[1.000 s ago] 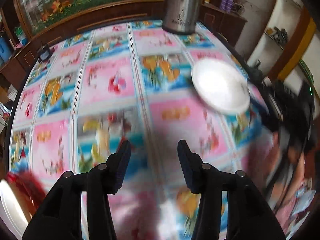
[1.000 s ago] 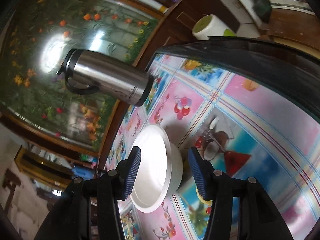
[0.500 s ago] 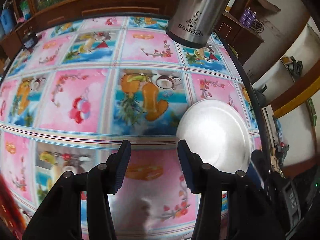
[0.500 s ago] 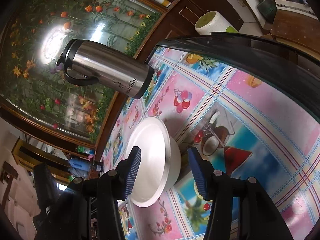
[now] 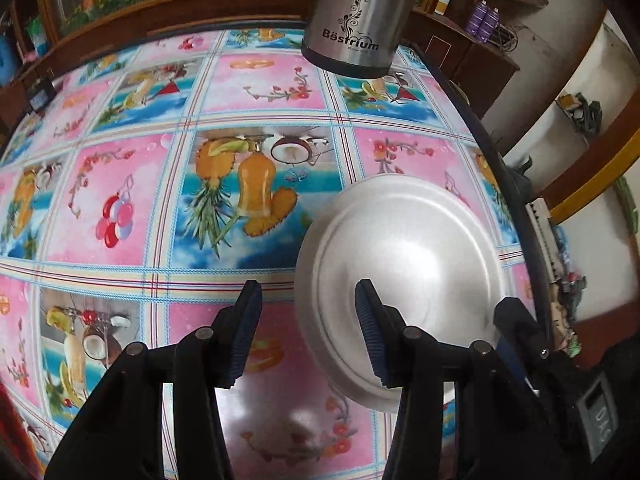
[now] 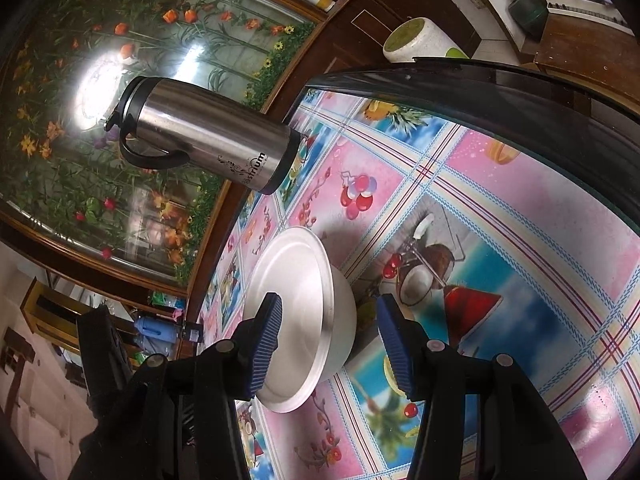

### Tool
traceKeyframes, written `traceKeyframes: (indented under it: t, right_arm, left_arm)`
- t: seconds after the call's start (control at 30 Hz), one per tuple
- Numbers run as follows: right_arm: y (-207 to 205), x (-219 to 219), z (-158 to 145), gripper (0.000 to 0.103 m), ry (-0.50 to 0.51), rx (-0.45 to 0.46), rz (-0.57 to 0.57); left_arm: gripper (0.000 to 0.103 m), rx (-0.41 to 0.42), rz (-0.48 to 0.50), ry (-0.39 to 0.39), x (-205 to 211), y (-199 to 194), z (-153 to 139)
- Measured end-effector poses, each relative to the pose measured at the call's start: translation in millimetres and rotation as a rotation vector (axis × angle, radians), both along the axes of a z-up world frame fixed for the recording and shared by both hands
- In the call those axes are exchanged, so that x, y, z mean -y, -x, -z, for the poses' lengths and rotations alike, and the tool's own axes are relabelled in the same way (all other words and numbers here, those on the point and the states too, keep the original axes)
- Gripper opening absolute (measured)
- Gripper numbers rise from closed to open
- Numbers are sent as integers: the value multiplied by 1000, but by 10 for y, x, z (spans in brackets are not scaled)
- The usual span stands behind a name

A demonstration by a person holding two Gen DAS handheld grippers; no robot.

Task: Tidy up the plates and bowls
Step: 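Grasp the rim of the white bowl with the right tool, then lift and carry the white bowl toward the plate stack with the right tool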

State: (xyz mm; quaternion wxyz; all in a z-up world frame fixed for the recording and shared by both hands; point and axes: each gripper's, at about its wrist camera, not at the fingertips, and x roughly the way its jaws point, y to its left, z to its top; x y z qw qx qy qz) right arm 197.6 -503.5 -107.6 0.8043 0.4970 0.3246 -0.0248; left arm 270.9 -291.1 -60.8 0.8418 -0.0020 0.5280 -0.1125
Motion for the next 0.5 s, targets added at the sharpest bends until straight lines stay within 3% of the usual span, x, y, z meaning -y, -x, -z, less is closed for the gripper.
traceKeyframes:
  t: [0.33, 0.5]
  right_arm:
    - [-11, -12, 52, 53, 28, -36, 23]
    - [-40, -51, 80, 46, 50, -51, 19]
  left_arm:
    - [46, 92, 8, -40, 35, 54, -13]
    - [46, 113, 15, -30, 19, 53, 24]
